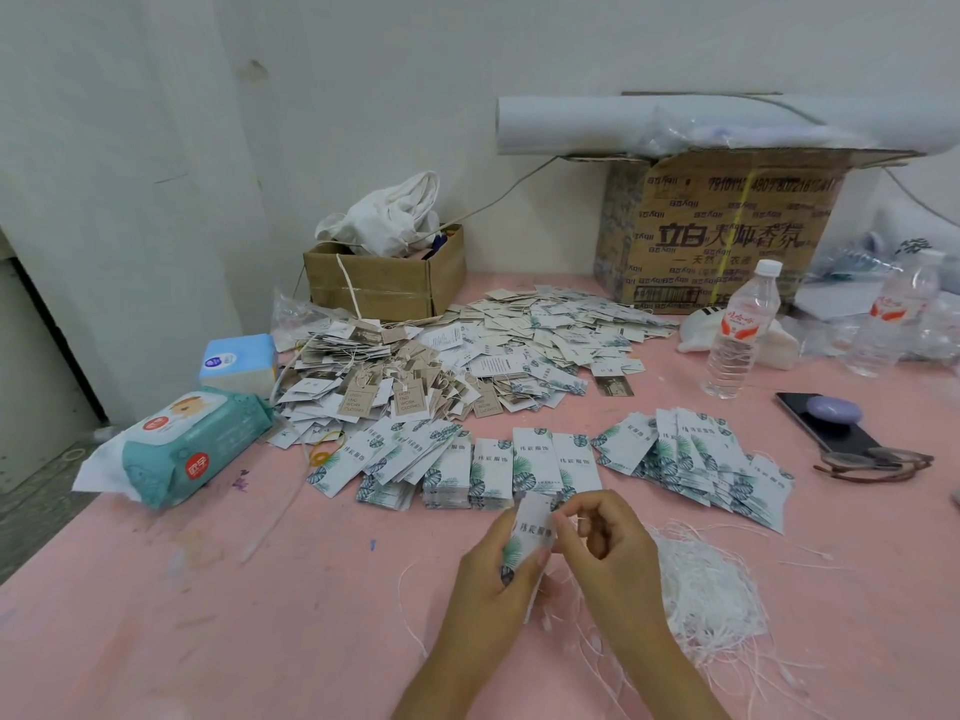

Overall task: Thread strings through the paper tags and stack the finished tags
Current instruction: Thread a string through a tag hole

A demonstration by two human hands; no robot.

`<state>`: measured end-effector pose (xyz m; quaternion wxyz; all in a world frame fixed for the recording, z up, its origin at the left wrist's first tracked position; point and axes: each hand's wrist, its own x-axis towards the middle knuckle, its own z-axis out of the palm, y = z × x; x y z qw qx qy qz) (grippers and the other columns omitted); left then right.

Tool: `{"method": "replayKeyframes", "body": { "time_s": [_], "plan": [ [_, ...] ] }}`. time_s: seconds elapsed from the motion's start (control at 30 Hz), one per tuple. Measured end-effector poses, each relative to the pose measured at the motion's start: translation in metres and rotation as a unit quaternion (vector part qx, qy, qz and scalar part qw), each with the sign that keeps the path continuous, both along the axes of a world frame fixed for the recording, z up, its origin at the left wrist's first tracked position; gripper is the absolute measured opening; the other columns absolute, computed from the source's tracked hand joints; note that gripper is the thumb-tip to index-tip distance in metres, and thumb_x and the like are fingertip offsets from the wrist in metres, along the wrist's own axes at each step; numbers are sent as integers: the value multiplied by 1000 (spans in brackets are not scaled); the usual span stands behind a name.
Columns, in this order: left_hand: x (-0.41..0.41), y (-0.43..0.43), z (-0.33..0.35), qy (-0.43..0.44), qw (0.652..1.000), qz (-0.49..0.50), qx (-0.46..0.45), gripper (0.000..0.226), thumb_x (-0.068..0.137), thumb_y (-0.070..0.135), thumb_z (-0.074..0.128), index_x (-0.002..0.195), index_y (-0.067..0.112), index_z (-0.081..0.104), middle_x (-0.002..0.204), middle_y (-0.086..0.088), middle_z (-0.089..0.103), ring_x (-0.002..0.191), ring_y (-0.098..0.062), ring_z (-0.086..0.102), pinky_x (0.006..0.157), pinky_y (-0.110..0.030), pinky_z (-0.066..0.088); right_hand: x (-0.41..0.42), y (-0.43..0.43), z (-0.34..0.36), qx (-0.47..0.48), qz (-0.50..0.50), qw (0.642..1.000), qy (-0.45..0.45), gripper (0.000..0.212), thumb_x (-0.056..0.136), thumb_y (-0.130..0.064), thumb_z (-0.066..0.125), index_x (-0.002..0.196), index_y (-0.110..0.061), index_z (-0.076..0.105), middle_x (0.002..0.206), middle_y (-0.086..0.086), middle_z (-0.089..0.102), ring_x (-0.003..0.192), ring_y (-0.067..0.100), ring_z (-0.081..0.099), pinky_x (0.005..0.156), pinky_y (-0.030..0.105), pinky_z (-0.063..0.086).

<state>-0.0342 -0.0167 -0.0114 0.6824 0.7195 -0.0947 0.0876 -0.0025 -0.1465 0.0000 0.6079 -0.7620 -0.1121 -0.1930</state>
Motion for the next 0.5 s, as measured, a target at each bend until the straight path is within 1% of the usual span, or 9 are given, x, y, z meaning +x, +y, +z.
{"method": "replayKeyframes", "body": {
  "time_s": [0.03, 0.1, 0.17, 0.23, 0.3, 0.37, 0.4, 0.47, 0.5],
  "plan": [
    [0, 0, 0, 5, 1000, -3, -8, 28, 95, 34, 61, 121, 44, 60, 98, 3, 73, 77, -19, 71, 61, -31, 57, -1, 1, 1, -12, -7, 1000, -16, 27, 81, -7, 73, 78, -31, 63, 68, -9, 48, 53, 7, 38, 51, 17, 35],
    [0, 0, -1, 17, 1000, -6, -24, 28, 95, 33, 62, 121, 41, 61, 94, 0, 73, 73, -19, 71, 57, -25, 53, -2, 1, 3, -26, -24, 998, -48, 30, 80, -4, 73, 77, -32, 62, 79, -10, 52, 57, 9, 42, 53, 13, 33],
    [0, 0, -3, 24, 999, -11, -33, 28, 95, 29, 62, 120, 40, 61, 94, -1, 74, 74, -24, 72, 58, -28, 54, -2, -1, 5, -46, -38, 995, -85, 32, 80, -1, 72, 80, -31, 60, 96, -15, 55, 61, 10, 47, 58, 10, 36],
    [1, 0, -5, 32, 999, -19, -38, 29, 95, 26, 61, 119, 42, 61, 96, 0, 74, 76, -28, 72, 60, -35, 57, -4, -3, 5, -79, -31, 991, -107, 30, 83, -4, 69, 85, -32, 58, 111, -17, 57, 66, 9, 51, 62, 9, 38],
    [2, 0, -7, 35, 998, -16, -42, 32, 94, 25, 60, 121, 43, 59, 97, -1, 73, 79, -28, 72, 64, -40, 60, -8, -2, 5, -112, -12, 987, -117, 31, 85, -6, 67, 87, -35, 56, 111, -20, 61, 68, 6, 51, 65, 8, 39],
    [4, 1, -8, 30, 999, -8, -39, 34, 94, 26, 59, 122, 44, 58, 98, -1, 72, 81, -22, 72, 67, -40, 60, -10, 2, 4, -134, -2, 983, -126, 25, 83, -11, 64, 86, -35, 56, 107, -24, 63, 68, 2, 49, 66, 7, 39],
    [4, 1, -9, 28, 999, -9, -40, 35, 93, 26, 58, 122, 45, 57, 97, -2, 72, 79, -21, 71, 66, -38, 59, -11, 3, 4, -138, -2, 982, -128, 23, 81, -12, 63, 85, -34, 56, 107, -25, 63, 67, 1, 48, 66, 7, 39],
    [5, 1, -11, 31, 998, -13, -45, 35, 93, 27, 58, 123, 46, 56, 96, -6, 71, 78, -21, 69, 66, -41, 59, -11, 4, 4, -138, -6, 982, -128, 19, 81, -14, 62, 85, -32, 57, 107, -27, 63, 65, 2, 46, 65, 6, 39],
    [6, 1, -12, 31, 998, -15, -44, 36, 92, 28, 59, 123, 47, 55, 97, -6, 71, 81, -21, 69, 69, -45, 58, -10, 4, 4, -137, -10, 982, -127, 17, 81, -14, 62, 85, -30, 59, 107, -27, 63, 64, 4, 46, 64, 7, 38]
  ]
}}
